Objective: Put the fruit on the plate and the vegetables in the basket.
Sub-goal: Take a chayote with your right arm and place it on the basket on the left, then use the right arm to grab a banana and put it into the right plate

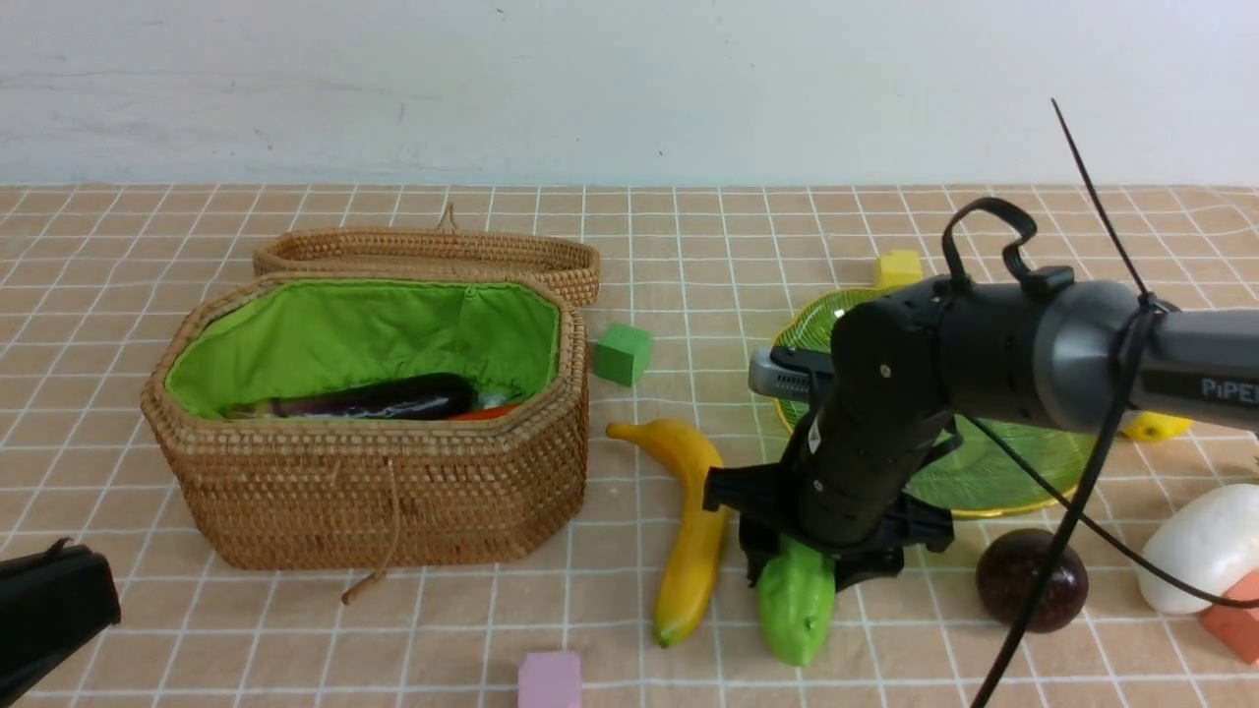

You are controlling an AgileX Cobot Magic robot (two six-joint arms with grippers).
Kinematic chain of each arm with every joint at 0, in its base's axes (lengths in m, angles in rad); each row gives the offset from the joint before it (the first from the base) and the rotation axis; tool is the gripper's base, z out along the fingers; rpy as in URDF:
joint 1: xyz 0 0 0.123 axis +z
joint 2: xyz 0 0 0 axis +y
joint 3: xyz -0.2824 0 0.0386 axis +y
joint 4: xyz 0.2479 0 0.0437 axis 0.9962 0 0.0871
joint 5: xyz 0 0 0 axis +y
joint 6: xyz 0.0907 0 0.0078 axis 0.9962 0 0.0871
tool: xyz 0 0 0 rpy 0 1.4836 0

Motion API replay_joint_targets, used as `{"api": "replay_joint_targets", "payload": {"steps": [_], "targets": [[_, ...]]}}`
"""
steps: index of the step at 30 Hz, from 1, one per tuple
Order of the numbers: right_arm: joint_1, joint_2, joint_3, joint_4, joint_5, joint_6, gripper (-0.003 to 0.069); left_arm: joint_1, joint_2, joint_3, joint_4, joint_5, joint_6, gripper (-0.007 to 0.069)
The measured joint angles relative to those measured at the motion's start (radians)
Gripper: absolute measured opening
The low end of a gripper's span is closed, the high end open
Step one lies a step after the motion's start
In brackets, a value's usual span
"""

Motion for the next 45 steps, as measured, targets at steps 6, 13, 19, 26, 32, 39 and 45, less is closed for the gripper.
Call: {"api": "replay_joint_targets", "payload": {"steps": [6, 13, 19, 26, 32, 39, 45], "targets": [[0.005, -0.057, 0.0, 0.06, 0.13, -0.114, 0.0451, 0.0, 0.0, 0.0, -0.014, 0.0, 0.024, -0.0013], [0.049, -0.245, -0.172, 0.087, 0.17, -0.24, 0.0451, 0.0, 0.0, 0.0, -0.113, 0.0, 0.183, -0.0013], [0.121, -0.154, -0.499, 0.263, 0.066, -0.665, 0.0451, 0.0, 0.0, 0.0, -0.166, 0.0, 0.293, -0.0013], [0.185, 0.115, -0.747, 0.41, -0.036, -1.061, 0.0449, 0.0, 0.0, 0.0, -0.177, 0.0, 0.314, -0.0013], [0.189, 0.208, -0.801, 0.401, -0.122, -1.145, 0.0582, 0.0, 0.0, 0.0, -0.178, 0.0, 0.314, -0.0013], [0.189, 0.134, -0.815, 0.285, -0.012, -1.084, 0.0653, 0.0, 0.0, 0.0, -0.179, 0.0, 0.314, -0.0013], [0.163, -0.017, -0.816, 0.001, 0.374, -0.682, 0.0382, 0.0, 0.0, 0.0, -0.18, -0.002, 0.315, -0.0013]]}}
